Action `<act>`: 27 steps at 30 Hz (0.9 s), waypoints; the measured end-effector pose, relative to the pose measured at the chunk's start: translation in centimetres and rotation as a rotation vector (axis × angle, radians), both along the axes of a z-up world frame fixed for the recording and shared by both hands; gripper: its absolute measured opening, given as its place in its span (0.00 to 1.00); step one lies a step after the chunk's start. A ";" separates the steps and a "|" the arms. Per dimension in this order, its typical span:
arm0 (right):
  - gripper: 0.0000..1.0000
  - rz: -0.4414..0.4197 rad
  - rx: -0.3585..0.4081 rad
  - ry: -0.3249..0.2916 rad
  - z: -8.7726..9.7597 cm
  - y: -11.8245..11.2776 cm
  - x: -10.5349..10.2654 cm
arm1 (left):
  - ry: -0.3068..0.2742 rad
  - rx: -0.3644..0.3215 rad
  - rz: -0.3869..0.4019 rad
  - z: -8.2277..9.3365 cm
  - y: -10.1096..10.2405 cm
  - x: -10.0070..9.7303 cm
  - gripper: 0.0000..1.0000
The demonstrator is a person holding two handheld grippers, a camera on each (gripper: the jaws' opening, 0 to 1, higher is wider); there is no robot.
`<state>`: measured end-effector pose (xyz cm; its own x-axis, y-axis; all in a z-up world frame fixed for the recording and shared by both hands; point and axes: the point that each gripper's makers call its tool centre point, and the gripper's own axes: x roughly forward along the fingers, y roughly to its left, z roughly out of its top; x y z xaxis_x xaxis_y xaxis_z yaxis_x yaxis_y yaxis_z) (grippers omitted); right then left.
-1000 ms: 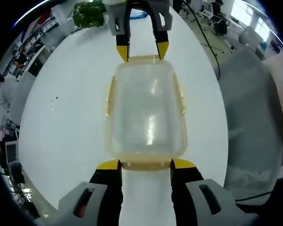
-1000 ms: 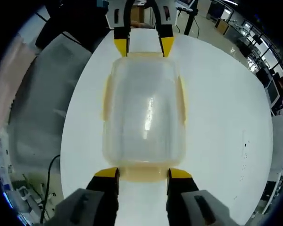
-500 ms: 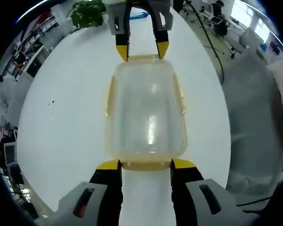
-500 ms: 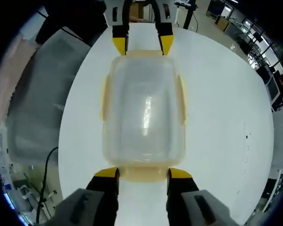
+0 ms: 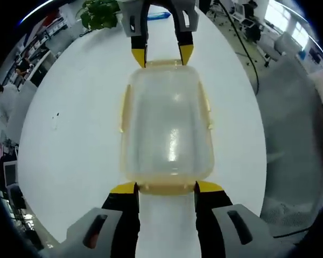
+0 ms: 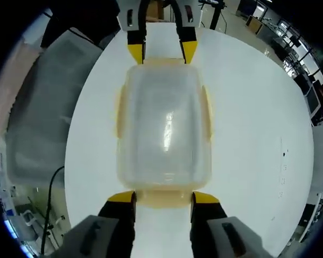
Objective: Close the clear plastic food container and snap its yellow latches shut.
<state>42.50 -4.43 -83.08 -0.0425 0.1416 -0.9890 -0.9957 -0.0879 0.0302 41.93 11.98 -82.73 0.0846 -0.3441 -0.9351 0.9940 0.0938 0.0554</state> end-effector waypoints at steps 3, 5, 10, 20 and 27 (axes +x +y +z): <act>0.37 -0.011 0.007 0.001 0.0 0.0 0.0 | 0.004 0.000 0.002 -0.1 0.0 0.0 0.38; 0.38 -0.004 0.012 -0.001 0.0 0.1 0.0 | 0.007 0.000 -0.001 -0.1 0.1 -0.1 0.38; 0.39 0.003 0.010 -0.012 0.0 -0.1 0.0 | 0.038 0.001 0.011 -0.4 0.3 -0.7 0.39; 0.43 -0.139 0.059 -0.070 0.9 -1.4 0.6 | 0.064 -0.048 0.149 0.0 2.2 -0.9 0.45; 0.42 -0.379 0.172 -0.064 2.0 -1.1 0.5 | 0.133 -0.236 0.426 1.8 1.8 -0.6 0.41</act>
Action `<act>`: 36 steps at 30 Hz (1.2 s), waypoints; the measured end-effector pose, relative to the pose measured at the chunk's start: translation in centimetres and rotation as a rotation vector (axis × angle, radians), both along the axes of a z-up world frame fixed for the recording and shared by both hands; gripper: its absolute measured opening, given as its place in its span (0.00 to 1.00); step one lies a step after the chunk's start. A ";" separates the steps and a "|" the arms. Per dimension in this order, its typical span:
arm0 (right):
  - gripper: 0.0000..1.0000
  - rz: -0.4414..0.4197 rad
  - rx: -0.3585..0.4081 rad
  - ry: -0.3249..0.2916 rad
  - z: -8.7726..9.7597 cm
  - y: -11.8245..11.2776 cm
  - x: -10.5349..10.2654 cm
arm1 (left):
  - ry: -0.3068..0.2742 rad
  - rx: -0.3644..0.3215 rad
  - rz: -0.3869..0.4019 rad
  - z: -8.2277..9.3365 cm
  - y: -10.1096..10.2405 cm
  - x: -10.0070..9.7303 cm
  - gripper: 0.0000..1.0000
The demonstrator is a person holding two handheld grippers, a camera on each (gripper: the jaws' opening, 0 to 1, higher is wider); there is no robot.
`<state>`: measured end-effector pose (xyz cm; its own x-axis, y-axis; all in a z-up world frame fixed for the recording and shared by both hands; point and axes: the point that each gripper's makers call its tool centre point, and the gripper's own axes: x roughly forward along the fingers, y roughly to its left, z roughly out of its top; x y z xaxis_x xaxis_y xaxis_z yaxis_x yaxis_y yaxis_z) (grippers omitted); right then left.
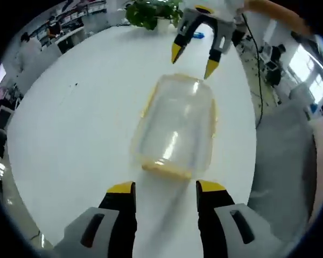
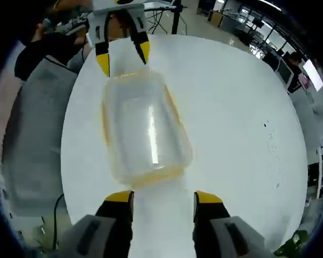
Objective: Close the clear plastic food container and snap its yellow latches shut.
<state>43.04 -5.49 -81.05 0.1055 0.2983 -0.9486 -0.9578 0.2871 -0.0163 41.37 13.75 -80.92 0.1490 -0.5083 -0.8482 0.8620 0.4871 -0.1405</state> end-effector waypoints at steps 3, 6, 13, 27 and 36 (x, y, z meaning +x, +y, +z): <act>0.40 -0.093 0.076 0.022 0.0 0.7 -0.3 | 0.004 -0.045 0.089 0.1 -0.3 0.1 0.40; 0.40 -0.165 0.110 0.048 -0.5 1.0 -0.8 | -0.017 -0.083 0.137 0.1 -0.9 0.3 0.36; 0.38 -0.395 0.261 0.149 -0.8 2.1 -1.5 | 0.048 -0.169 0.268 -0.4 -1.7 0.1 0.33; 0.37 -0.563 0.378 0.254 -1.5 3.5 -1.0 | 0.121 -0.234 0.399 -1.2 -1.8 0.0 0.32; 0.35 -0.551 0.307 0.313 -1.6 3.8 -1.3 | 0.122 -0.214 0.401 -1.3 -2.1 0.1 0.30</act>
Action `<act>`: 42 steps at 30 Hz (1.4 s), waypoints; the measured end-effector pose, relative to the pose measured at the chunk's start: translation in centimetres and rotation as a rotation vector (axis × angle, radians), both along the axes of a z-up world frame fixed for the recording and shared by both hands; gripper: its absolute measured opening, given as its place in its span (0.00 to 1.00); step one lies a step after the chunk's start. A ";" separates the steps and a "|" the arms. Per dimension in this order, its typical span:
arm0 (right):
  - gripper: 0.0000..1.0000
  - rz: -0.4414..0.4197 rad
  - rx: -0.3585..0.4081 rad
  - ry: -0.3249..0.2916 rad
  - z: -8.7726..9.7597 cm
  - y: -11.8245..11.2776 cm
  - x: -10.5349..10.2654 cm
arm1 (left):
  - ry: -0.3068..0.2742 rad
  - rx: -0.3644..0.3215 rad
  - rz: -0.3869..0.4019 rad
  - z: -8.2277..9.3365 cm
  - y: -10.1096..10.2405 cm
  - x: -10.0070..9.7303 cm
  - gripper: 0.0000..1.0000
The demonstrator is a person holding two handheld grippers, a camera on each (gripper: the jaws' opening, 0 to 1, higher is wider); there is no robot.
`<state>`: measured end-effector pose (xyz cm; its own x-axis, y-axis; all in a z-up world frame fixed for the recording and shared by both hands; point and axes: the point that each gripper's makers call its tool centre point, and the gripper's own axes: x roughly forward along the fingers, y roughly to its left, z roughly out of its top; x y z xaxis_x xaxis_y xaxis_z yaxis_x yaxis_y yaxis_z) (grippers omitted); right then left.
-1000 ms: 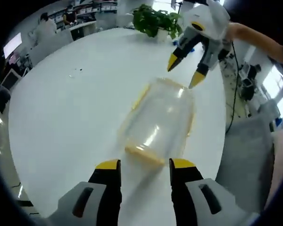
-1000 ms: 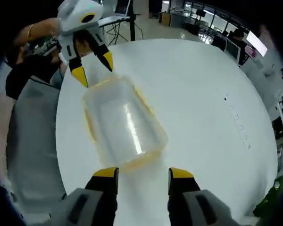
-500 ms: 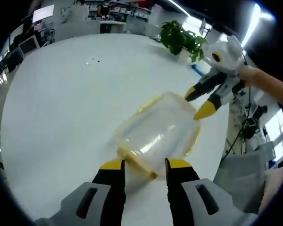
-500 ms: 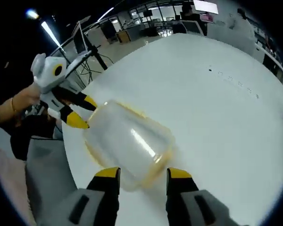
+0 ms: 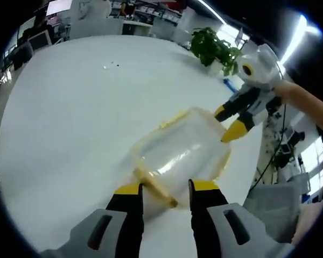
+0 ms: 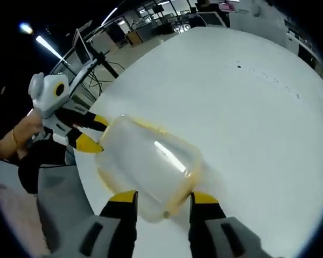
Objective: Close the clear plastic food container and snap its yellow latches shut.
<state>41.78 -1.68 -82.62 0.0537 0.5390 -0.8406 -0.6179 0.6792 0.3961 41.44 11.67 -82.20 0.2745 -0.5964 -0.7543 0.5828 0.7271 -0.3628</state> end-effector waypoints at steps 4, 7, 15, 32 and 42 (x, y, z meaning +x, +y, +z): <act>0.34 0.007 -0.015 0.028 0.0 0.0 -0.1 | 0.002 0.001 -0.023 0.0 0.0 0.0 0.29; 0.34 0.011 -0.023 0.040 -0.1 0.0 -0.1 | 0.010 -0.015 -0.028 -0.1 0.0 0.0 0.29; 0.35 -0.048 0.016 0.064 -0.1 0.5 -0.6 | 0.002 -0.038 -0.076 0.2 -0.2 -0.5 0.26; 0.37 -0.123 0.000 0.064 -0.2 1.5 -1.7 | 0.055 -0.019 -0.054 -0.1 0.9 -0.1 0.27; 0.38 -0.095 0.004 0.045 -0.2 4.0 -3.4 | 0.076 0.013 -0.099 -0.2 3.4 -1.2 0.27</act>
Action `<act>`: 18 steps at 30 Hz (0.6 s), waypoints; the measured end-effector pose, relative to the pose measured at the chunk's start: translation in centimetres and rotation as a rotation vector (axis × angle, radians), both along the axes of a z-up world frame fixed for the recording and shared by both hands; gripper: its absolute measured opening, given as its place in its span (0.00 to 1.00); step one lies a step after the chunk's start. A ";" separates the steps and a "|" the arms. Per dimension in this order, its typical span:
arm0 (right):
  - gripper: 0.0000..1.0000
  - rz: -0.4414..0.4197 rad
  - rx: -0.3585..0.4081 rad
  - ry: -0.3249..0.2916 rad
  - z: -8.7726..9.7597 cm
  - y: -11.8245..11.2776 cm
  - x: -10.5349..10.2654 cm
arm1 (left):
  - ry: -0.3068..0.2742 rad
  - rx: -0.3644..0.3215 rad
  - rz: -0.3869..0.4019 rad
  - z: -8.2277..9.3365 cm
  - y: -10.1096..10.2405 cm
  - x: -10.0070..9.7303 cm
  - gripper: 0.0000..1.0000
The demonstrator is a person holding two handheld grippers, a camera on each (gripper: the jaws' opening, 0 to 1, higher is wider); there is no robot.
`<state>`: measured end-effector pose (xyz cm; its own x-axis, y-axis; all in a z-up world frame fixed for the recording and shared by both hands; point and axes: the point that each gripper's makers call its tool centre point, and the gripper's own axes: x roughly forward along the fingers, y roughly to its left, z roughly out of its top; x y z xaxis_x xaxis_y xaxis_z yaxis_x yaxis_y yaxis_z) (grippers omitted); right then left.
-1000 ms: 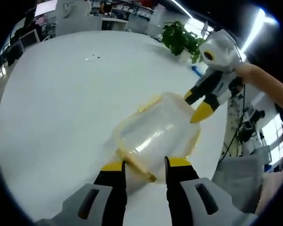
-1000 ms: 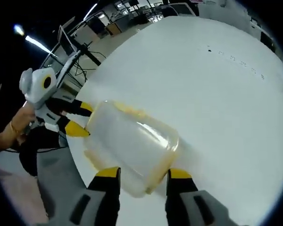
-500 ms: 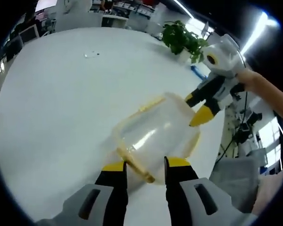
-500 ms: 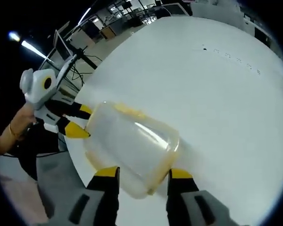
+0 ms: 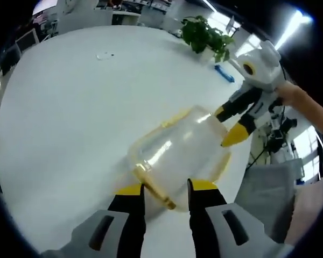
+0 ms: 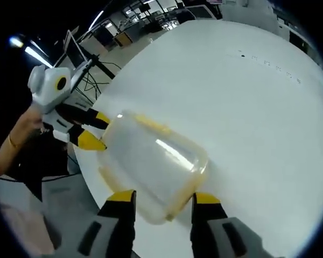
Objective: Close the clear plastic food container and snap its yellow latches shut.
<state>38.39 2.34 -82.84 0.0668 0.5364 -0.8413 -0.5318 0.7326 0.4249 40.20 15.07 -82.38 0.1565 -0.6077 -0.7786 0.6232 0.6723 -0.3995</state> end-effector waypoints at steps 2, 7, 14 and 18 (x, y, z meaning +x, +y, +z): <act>0.38 -0.002 -0.001 -0.003 0.0 0.0 0.0 | -0.008 -0.005 0.006 0.0 0.1 -0.1 0.28; 0.38 -0.017 0.014 -0.029 0.1 -0.1 -0.1 | -0.036 -0.016 0.016 0.1 0.1 -0.1 0.28; 0.41 0.014 -0.001 -0.125 0.3 -0.1 0.4 | -0.103 0.007 -0.006 0.3 0.0 0.1 0.29; 0.43 0.017 0.009 -0.193 0.7 -0.2 0.8 | -0.135 0.035 -0.039 0.6 -0.1 0.3 0.31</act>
<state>39.16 2.17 -82.12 0.2176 0.5467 -0.8086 -0.6163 0.7194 0.3205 40.45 15.00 -81.82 0.2383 -0.5885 -0.7726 0.6959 0.6584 -0.2869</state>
